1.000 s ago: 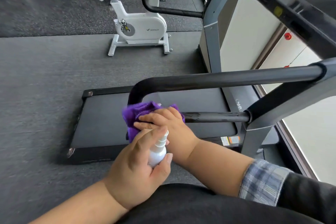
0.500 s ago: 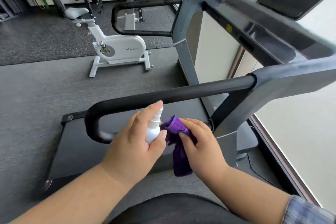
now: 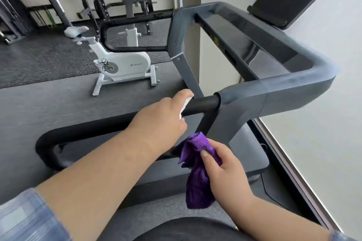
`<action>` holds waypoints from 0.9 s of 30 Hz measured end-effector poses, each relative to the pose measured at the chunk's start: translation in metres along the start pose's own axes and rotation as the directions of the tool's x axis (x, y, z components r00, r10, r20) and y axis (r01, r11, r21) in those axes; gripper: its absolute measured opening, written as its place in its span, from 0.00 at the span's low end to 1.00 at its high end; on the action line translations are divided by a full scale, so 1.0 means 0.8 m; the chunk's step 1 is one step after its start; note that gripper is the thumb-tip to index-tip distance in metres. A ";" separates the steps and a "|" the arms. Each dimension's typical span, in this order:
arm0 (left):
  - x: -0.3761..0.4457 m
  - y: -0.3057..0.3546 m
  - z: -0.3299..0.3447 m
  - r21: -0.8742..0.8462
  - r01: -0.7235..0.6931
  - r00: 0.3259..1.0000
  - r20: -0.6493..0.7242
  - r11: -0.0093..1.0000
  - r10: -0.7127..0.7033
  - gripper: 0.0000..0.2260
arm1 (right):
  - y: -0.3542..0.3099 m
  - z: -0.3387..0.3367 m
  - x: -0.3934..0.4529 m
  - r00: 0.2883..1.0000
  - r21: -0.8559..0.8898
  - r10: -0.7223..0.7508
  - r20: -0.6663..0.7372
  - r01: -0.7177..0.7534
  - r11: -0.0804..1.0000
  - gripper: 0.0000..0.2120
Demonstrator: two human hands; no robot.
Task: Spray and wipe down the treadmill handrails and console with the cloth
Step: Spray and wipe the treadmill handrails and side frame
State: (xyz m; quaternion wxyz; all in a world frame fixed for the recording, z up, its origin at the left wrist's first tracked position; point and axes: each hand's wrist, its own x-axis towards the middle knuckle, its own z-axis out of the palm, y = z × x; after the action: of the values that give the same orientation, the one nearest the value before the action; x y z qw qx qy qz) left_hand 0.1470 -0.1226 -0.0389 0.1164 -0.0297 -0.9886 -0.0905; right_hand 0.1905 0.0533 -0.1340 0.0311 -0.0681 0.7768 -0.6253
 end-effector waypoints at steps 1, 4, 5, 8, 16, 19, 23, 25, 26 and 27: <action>0.007 0.008 0.002 0.024 0.002 1.000 0.013 1.000 -0.003 0.24 | 0.003 -0.006 0.002 1.000 -0.002 0.010 0.013 -0.010 1.000 0.16; 0.019 0.025 0.009 0.043 0.023 0.999 0.044 0.999 -0.025 0.23 | 0.008 -0.022 0.007 0.999 0.013 0.028 0.044 -0.028 1.000 0.16; 0.020 0.027 0.010 0.040 0.035 0.998 0.050 0.999 -0.037 0.23 | 0.010 -0.027 0.008 0.998 0.022 0.031 0.053 -0.032 0.999 0.15; 0.022 0.030 0.013 0.042 0.075 0.996 0.050 0.996 -0.077 0.22 | 0.014 -0.039 0.011 0.997 0.040 0.031 0.077 -0.034 0.999 0.14; -0.005 0.012 -0.007 0.049 0.193 0.981 -0.011 0.980 -0.192 0.24 | 0.017 -0.038 0.024 0.989 0.053 0.021 0.148 -0.029 0.998 0.14; -0.032 -0.022 -0.028 0.072 0.321 0.947 -0.043 0.944 -0.318 0.24 | 0.017 -0.030 0.028 0.982 0.038 0.018 0.186 -0.026 0.999 0.14; -0.066 -0.060 -0.049 0.061 0.469 0.883 -0.037 0.881 -0.468 0.22 | 0.017 -0.013 0.031 0.970 0.049 0.057 0.237 -0.071 0.996 0.13; -0.077 -0.075 -0.051 0.054 0.508 0.861 -0.009 0.860 -0.508 0.21 | 0.014 -0.003 0.033 0.962 0.045 0.054 0.269 -0.069 0.997 0.13; -0.083 -0.083 -0.052 0.051 0.524 0.851 0.000 0.850 -0.524 0.21 | 0.011 0.007 0.034 0.955 0.036 0.046 0.294 -0.059 0.998 0.12; -0.086 -0.087 -0.050 0.042 0.529 0.848 0.007 0.847 -0.530 0.20 | 0.009 0.014 0.035 0.951 0.027 0.041 0.307 -0.052 0.998 0.12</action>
State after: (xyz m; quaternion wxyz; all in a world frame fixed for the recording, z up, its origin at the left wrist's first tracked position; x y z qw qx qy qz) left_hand 0.2176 -0.2013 -0.0290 0.0786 0.2453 -0.9611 -0.0996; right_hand 0.1642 0.0400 -0.1424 0.1671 -0.1452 0.7529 -0.6198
